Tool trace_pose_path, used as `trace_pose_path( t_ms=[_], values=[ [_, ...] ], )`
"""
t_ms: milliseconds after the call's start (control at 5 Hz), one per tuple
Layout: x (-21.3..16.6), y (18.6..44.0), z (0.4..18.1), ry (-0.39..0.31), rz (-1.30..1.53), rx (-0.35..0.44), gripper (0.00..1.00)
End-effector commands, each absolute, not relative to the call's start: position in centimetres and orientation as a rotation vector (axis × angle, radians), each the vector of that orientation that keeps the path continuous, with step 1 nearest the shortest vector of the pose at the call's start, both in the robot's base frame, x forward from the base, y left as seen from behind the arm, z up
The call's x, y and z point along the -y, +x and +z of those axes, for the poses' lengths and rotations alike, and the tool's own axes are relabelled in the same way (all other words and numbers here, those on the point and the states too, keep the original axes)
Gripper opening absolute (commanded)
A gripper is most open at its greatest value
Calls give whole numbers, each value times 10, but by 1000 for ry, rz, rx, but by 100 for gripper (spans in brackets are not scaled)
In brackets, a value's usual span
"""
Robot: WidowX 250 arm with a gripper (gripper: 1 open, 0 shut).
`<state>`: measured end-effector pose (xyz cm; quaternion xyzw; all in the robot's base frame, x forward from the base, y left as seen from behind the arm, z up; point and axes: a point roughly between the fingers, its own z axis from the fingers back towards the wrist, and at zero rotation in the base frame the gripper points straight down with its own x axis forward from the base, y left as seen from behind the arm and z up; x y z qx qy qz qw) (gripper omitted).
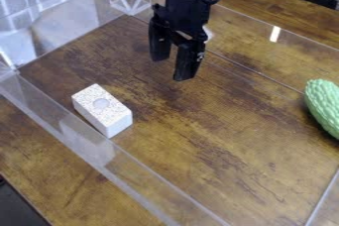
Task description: Put the white object in the blue tray
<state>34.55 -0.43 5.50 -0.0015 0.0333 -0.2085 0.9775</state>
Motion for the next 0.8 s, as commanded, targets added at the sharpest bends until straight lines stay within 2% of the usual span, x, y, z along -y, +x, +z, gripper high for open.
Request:
trace_pose_path(
  t_ms=[0,600],
  values=[
    [2,360,68,11,-428,-5,100],
    [1,370,51,12,-452,-11,100]
  ],
)
